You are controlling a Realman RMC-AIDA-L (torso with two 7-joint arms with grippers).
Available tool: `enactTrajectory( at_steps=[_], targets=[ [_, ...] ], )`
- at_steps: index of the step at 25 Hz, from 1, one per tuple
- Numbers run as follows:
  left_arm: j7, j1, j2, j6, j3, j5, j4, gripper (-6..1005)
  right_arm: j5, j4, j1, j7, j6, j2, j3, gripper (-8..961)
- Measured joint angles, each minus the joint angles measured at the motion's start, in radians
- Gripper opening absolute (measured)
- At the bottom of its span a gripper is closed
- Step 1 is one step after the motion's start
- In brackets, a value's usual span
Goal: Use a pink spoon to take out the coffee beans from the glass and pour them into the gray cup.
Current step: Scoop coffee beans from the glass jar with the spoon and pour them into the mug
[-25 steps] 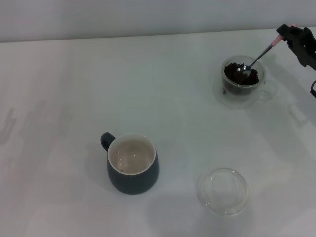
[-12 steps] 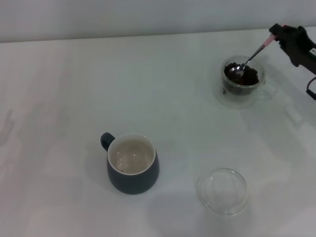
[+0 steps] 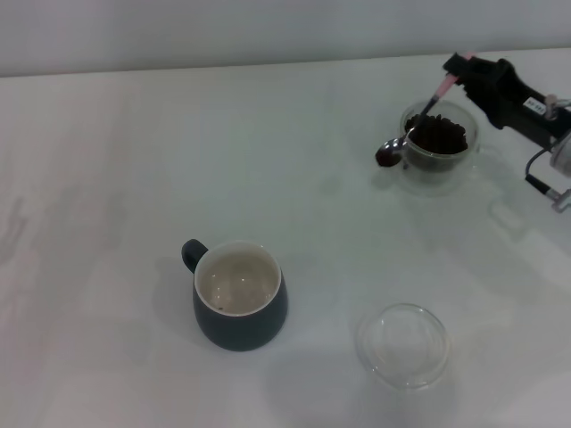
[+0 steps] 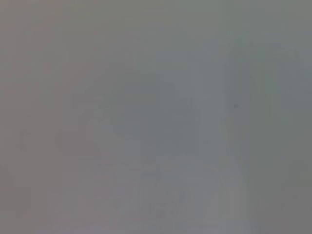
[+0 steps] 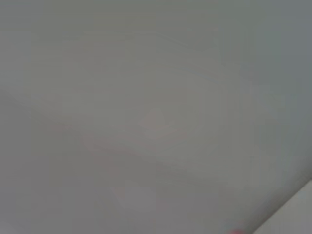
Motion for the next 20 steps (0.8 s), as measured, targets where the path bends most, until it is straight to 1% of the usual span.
enactTrajectory(
  at_steps=[5, 12, 16, 20],
  targets=[
    [0.001, 0.000, -0.001, 0.000, 0.004, 0.002, 0.000, 754, 0.008, 0.011, 0.006, 0.000, 0.036, 0.007, -0.053, 145],
    [0.002, -0.001, -0.002, 0.002, 0.007, 0.007, -0.010, 755, 0.006, 0.058, 0.034, -0.006, 0.068, 0.010, -0.078, 146],
    [0.002, -0.003, -0.002, 0.002, 0.008, 0.008, -0.015, 755, 0.009, 0.070, 0.039, -0.009, 0.075, 0.011, -0.109, 146],
    [0.002, -0.006, -0.002, 0.002, 0.008, 0.009, -0.022, 754, 0.010, 0.097, 0.049, -0.026, 0.094, 0.011, -0.114, 146]
  ],
)
